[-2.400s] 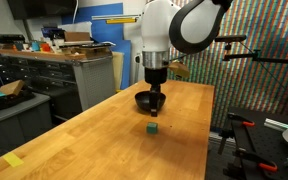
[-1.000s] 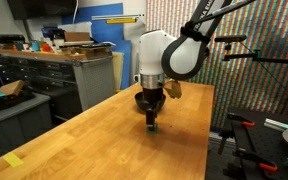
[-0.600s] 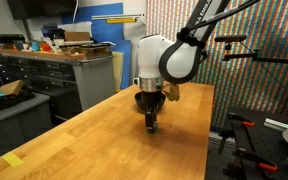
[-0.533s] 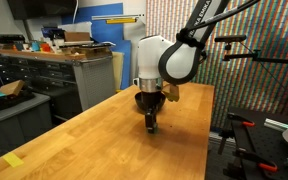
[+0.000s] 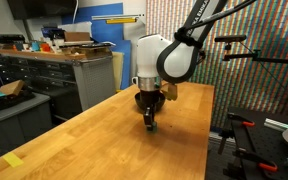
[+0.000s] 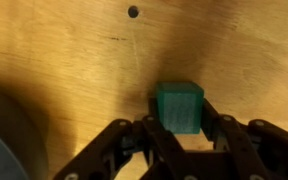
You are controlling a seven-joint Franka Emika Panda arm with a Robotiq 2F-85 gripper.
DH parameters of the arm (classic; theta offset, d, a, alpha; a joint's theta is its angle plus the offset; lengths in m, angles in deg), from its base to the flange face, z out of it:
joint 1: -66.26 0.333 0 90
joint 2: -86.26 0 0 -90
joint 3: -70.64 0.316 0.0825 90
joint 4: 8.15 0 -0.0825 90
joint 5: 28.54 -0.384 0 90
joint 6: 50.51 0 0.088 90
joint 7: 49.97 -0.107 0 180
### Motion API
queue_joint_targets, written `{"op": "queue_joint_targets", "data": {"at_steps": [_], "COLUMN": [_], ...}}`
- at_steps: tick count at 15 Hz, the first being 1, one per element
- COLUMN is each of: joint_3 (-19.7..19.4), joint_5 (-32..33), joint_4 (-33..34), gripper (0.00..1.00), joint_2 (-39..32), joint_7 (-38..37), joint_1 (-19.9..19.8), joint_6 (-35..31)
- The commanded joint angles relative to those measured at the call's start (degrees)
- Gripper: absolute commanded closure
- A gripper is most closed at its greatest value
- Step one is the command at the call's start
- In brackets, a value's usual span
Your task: Put the green block in the black bowl
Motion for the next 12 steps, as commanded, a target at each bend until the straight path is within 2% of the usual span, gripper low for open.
{"op": "queue_joint_targets", "data": {"at_steps": [1,12], "joint_3": [-0.2,-0.9], "joint_5": [-1.1,0.1], "joint_4": [0.9,4.9], "gripper": [0.82,0.82], "joint_2": [0.8,5.9], "joint_7": [0.2,0.1], "joint_1": [-0.3,-0.1], "joint_6": [0.9,5.8]}}
